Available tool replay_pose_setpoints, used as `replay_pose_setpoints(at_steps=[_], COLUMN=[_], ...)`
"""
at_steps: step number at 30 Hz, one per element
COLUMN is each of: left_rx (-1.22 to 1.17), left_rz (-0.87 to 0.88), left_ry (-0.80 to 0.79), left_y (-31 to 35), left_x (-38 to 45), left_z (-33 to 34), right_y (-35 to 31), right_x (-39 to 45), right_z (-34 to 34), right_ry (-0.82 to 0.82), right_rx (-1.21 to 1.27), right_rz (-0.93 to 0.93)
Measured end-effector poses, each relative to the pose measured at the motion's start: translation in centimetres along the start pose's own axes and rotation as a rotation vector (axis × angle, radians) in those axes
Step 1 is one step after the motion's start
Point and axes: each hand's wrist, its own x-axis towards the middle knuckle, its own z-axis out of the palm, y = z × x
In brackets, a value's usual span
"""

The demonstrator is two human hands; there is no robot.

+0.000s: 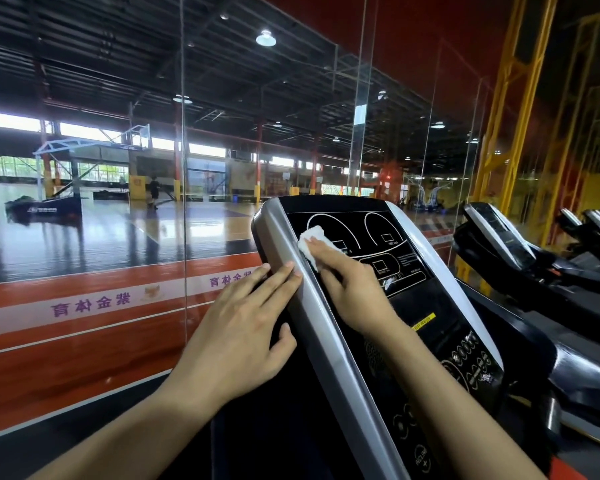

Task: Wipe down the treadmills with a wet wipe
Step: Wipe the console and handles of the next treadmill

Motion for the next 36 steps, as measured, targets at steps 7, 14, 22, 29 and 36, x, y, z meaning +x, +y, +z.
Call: replay_pose_setpoints(at_steps=[7,14,22,29,36], left_rx=[-0.005,0.005,0.040,0.002,-0.043], left_rz=[-0.001,0.012,-0.055,-0.055,-0.167], left_ry=[-0.004,0.040,0.035,0.063,0.189], left_y=[0.1,0.1,0.3,0.2,0.2], left_x=[-0.1,0.0,0.2,0.0,-0.6], left_z=[-0.1,-0.1,-0.3,-0.4,-1.0], right_y=[4.7,-1.8,-4.6,-8.1,-6.1], right_x=[1.2,-3.5,3.0,9.3,-5.0], right_z=[-2.6,0.0,1.0,3.5,1.2], right_ry=[0.203,0.012,-0.047,-0.086,0.003], right_rx=[-0.089,0.215,0.126,-0.104,0.012], right_rz=[0.498,0.118,0.070,0.163,0.088])
